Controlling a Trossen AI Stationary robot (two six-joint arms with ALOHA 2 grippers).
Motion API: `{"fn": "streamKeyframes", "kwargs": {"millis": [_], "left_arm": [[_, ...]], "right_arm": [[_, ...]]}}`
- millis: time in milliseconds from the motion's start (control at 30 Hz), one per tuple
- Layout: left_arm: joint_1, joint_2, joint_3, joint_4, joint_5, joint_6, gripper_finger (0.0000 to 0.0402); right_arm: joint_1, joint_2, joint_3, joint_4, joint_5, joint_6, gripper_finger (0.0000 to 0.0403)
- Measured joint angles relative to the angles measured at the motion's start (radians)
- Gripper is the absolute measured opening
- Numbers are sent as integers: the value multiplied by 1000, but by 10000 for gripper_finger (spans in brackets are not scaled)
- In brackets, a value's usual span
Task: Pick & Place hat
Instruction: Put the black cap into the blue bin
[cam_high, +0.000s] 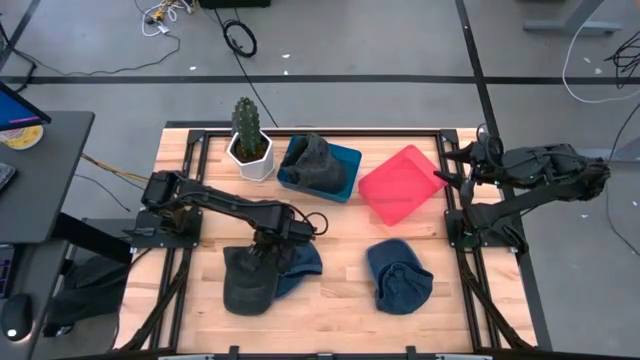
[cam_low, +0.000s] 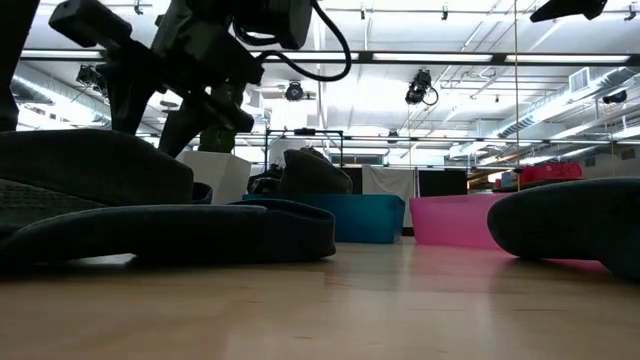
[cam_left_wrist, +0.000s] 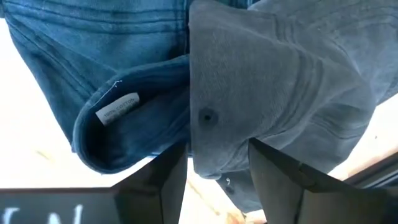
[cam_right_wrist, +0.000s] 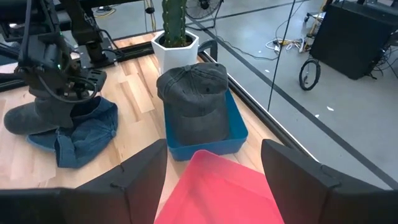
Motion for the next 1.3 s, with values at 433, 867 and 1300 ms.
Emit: {"fn": "streamKeyframes", "kwargs": {"millis": [433,867,1300], "left_arm": [[0,0,-45,18,62,-34,171],[-1,0,-44,-130,44,-177,11],[1,-44,267,-305,147,-498,5]], "right_arm": [[0,51,0,1,0,-23,262],[0,52,0,1,0,-23,262],[0,51,0,1,0,-25,262]]}}
